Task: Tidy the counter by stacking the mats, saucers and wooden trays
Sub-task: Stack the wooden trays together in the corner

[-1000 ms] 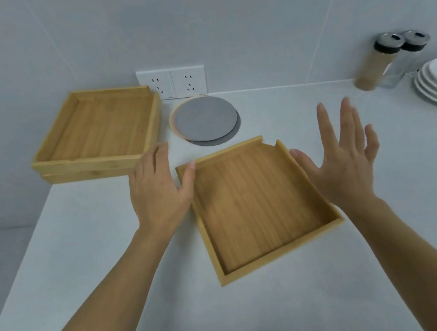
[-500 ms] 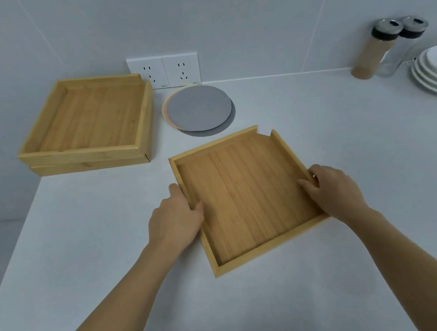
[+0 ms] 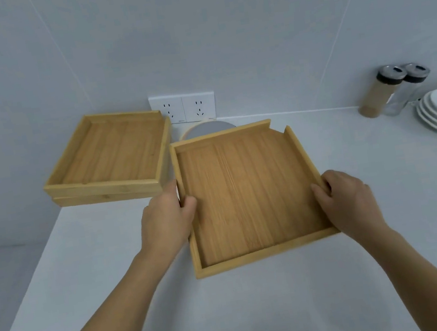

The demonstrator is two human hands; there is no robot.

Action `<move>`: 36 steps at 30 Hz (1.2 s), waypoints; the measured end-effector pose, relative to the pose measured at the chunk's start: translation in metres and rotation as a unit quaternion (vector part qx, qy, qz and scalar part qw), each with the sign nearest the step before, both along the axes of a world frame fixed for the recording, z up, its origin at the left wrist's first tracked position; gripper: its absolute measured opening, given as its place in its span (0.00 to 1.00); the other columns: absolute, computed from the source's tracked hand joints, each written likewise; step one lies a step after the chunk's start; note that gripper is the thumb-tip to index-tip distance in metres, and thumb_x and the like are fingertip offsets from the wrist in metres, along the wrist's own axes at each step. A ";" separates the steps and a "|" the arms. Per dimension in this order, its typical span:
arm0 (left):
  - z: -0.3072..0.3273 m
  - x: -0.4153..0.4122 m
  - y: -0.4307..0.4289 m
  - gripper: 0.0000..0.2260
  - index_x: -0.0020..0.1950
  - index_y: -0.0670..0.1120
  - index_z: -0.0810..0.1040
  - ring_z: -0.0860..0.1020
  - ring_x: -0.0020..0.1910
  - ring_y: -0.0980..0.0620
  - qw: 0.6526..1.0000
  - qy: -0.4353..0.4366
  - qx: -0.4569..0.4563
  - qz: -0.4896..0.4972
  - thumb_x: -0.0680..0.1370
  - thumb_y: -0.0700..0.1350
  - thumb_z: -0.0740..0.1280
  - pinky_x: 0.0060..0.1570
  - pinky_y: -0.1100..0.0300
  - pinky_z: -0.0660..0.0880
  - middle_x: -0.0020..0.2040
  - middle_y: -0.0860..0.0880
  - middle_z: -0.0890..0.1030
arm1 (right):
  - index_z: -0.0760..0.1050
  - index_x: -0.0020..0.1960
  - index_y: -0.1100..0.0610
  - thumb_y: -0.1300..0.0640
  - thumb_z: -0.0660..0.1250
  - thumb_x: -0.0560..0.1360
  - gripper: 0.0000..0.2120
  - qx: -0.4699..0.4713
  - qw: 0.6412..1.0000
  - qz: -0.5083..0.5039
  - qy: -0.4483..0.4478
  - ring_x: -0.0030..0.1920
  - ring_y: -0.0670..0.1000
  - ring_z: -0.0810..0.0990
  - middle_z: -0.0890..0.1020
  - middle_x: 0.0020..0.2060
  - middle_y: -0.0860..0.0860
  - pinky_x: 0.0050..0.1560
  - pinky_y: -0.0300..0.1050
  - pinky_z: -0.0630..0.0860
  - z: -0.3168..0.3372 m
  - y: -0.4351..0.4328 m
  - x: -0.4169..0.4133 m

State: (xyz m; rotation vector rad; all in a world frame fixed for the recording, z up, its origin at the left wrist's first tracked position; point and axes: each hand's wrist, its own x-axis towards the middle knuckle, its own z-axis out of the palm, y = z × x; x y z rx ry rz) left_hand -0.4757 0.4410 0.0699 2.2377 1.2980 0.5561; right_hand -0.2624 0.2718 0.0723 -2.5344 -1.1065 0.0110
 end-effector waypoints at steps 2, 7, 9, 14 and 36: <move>0.008 -0.001 0.017 0.11 0.33 0.46 0.63 0.65 0.25 0.50 1.000 -0.010 0.008 -0.008 0.75 0.40 0.60 0.25 0.58 0.59 0.26 0.49 0.66 | 0.62 0.33 0.61 0.59 0.61 0.76 0.14 0.014 1.000 0.005 0.005 0.29 0.54 0.65 0.65 0.27 0.52 0.33 0.46 0.61 0.007 0.014 -0.004; 0.025 -0.012 0.064 0.13 0.32 0.46 0.61 0.66 0.25 0.50 0.999 0.037 0.029 -0.022 0.76 0.40 0.58 0.24 0.58 0.58 0.26 0.48 0.67 | 0.60 0.32 0.59 0.59 0.60 0.76 0.16 0.031 0.999 0.006 0.035 0.29 0.52 0.64 0.66 0.27 0.51 0.30 0.44 0.59 0.019 0.054 -0.021; 0.029 -0.020 0.088 0.11 0.34 0.43 0.65 0.68 0.27 0.48 0.999 0.040 0.027 -0.018 0.76 0.40 0.58 0.25 0.58 0.59 0.28 0.47 0.69 | 0.59 0.31 0.59 0.59 0.60 0.76 0.16 0.041 0.998 0.006 0.052 0.29 0.51 0.64 0.66 0.27 0.51 0.28 0.42 0.60 0.022 0.074 -0.030; 0.043 -0.041 0.146 0.07 0.39 0.41 0.69 0.70 0.34 0.45 0.996 0.072 0.044 -0.009 0.76 0.41 0.59 0.29 0.57 0.61 0.31 0.47 0.71 | 0.60 0.30 0.59 0.60 0.60 0.74 0.15 0.057 0.994 0.000 0.090 0.27 0.49 0.64 0.67 0.26 0.51 0.27 0.41 0.60 0.033 0.127 -0.053; 0.034 -0.084 0.304 0.12 0.58 0.45 0.74 0.76 0.45 0.44 0.986 0.161 0.049 -0.016 0.80 0.48 0.56 0.45 0.50 0.74 0.48 0.45 0.79 | 0.58 0.28 0.58 0.58 0.61 0.74 0.18 0.045 0.989 0.002 0.142 0.30 0.52 0.64 0.65 0.26 0.52 0.29 0.43 0.61 0.015 0.273 -0.108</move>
